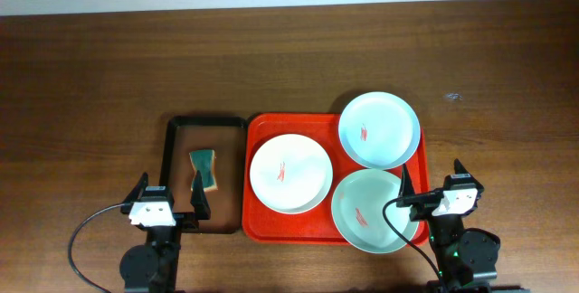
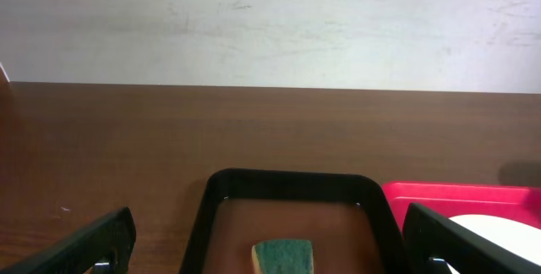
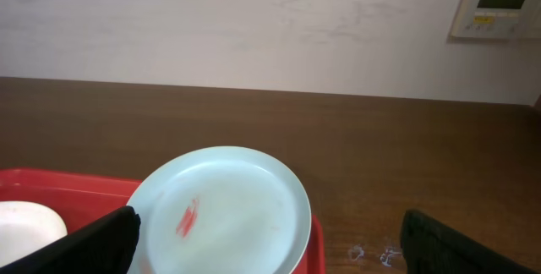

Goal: Clean dirty plates on tray and stack at the side

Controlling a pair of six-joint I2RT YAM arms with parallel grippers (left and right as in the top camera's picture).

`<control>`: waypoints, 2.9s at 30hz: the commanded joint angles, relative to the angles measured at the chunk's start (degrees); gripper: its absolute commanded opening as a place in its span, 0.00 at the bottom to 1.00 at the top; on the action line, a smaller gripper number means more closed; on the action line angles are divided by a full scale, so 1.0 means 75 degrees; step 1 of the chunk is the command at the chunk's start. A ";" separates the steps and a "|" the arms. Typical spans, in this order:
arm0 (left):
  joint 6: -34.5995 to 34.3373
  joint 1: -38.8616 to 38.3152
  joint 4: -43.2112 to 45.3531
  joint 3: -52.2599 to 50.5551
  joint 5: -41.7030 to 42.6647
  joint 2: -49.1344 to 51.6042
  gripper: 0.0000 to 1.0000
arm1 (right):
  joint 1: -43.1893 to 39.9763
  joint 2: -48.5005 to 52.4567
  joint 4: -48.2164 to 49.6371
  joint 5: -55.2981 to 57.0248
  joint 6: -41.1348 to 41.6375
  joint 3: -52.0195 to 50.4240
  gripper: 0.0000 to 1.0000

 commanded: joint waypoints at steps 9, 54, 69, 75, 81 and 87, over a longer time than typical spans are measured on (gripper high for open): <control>0.0119 -0.0032 -0.0041 -0.0023 -0.0082 -0.0041 0.99 | -0.0050 -0.0029 -0.0052 0.0087 -0.0006 -0.0041 0.98; 0.0119 -0.0032 -0.0038 -0.0023 -0.0082 -0.0041 0.99 | -0.0050 -0.0029 -0.0052 0.0085 -0.0006 -0.0041 0.98; -0.0968 -0.0047 0.0090 -0.0020 0.0927 -0.0009 0.99 | -0.0050 -0.0029 -0.0050 0.0087 0.0061 -0.0041 0.98; -0.0962 -0.0047 -0.0895 0.1381 0.1842 0.0108 0.99 | -0.0050 -0.0029 -0.0055 -0.0280 0.1078 0.0157 0.98; -0.0962 -0.0047 -0.0889 0.2489 0.1839 0.0647 0.99 | -0.0050 -0.0029 -0.0064 -0.0638 0.1078 0.1163 0.98; -0.0734 -0.0047 -0.1440 0.5307 0.1848 0.2973 0.99 | -0.0050 0.0373 -0.0944 -0.0985 0.1081 0.2993 0.98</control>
